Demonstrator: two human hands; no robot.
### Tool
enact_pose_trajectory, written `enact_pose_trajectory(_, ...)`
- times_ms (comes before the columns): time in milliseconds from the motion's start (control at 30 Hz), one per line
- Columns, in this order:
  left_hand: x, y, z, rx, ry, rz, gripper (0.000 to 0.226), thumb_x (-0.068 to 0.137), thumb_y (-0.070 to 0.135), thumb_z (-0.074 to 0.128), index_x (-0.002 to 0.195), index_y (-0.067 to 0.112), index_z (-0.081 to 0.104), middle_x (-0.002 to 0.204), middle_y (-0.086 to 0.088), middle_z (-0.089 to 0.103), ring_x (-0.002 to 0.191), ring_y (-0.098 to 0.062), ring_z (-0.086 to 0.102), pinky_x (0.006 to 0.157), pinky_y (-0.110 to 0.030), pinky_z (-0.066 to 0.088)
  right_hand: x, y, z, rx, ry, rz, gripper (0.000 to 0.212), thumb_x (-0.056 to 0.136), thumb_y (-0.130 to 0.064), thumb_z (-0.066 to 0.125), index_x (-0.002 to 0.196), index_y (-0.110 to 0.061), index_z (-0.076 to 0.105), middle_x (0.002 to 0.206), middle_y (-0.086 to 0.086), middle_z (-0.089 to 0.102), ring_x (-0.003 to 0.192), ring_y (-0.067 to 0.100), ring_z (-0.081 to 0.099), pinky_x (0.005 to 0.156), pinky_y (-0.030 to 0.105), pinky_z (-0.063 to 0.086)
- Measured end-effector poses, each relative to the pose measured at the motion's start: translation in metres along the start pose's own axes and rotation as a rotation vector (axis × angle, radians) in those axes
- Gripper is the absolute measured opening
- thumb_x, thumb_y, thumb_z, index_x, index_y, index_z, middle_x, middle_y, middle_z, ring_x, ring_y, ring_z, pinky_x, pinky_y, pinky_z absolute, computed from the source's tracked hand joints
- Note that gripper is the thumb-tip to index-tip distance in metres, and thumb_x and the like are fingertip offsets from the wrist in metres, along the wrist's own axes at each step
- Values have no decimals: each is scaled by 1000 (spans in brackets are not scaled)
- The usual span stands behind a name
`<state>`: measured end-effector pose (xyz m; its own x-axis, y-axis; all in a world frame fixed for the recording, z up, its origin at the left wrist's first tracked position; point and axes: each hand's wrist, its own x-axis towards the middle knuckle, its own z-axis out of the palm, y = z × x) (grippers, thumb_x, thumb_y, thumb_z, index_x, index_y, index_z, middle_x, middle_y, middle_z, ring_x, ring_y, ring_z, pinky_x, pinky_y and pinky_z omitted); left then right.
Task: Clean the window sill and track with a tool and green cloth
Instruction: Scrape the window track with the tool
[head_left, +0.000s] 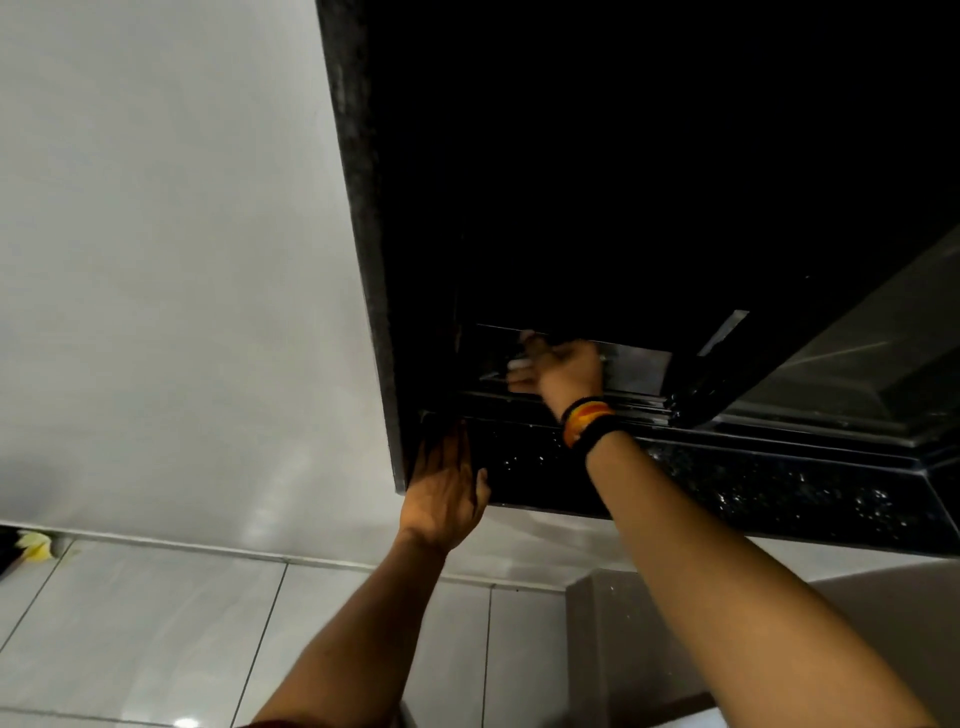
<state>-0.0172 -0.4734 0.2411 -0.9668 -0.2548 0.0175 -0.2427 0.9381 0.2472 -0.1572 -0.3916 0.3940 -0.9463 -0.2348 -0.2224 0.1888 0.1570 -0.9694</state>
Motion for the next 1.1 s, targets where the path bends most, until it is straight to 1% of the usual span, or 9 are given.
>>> enact_pose_trajectory(233,10,44,-33,-518,232,-105,38,105,40,32,130,25,56,127,-6,63,114,-22,58,101,-37,48,-43,28,-164,264,86,190,33,91,-30,67,100,2,66,103,26,73,87,32,75,64,33,63)
enact_pose_trajectory(300,25,80,-50,-961,128,-229,37,104,49,39,109,24,65,101,-7,71,88,-18,68,80,-38,59,-49,44,-185,355,100,271,33,88,-32,70,101,-2,66,103,23,73,88,29,76,64,33,62)
enact_pose_trajectory(400,54,143,-64,-1437,-163,-427,38,99,45,56,116,13,64,107,-12,72,77,-21,72,62,-33,61,-57,64,-212,482,115,349,24,89,-31,69,104,-13,67,104,18,72,88,26,75,62,32,61)
enact_pose_trajectory(533,68,179,-49,-1462,-255,-622,12,94,7,67,103,7,60,107,-17,67,63,-21,65,50,-32,60,-49,87,-227,564,180,456,19,90,-19,69,104,-6,65,111,17,66,103,30,66,68,33,59)
enact_pose_trajectory(633,62,184,-35,-1047,-239,-659,23,90,15,74,109,4,66,101,-17,70,77,-32,69,77,-47,61,-47,102,-236,578,254,511,22,95,-5,59,112,8,58,121,27,62,117,40,60,84,41,54)
enact_pose_trajectory(767,42,182,-36,-399,-34,-458,28,93,32,63,109,10,70,117,-18,67,110,-39,61,85,-44,53,-59,105,-236,232,381,333,20,98,-7,48,101,6,63,103,28,72,104,45,64,100,53,50)
enact_pose_trajectory(867,28,200,-33,-171,203,35,33,101,26,48,127,9,57,129,-16,58,117,-33,53,96,-45,48,-84,117,-245,-521,552,-131,36,99,-19,47,132,-10,57,138,16,58,131,32,52,108,41,46)
enact_pose_trajectory(933,21,222,-24,-122,163,370,47,103,25,43,149,15,39,156,-9,38,142,-29,37,117,-44,35,-102,130,-257,-834,558,-331,51,102,-24,39,151,-12,32,161,13,27,151,27,20,120,39,24)
enact_pose_trajectory(1100,-2,299,19,-73,-8,862,69,100,16,38,160,14,4,168,-9,-2,155,-22,-7,126,-43,5,-152,174,-304,-1104,641,-82,73,96,-22,46,155,-6,7,165,17,0,153,30,-3,123,55,8)
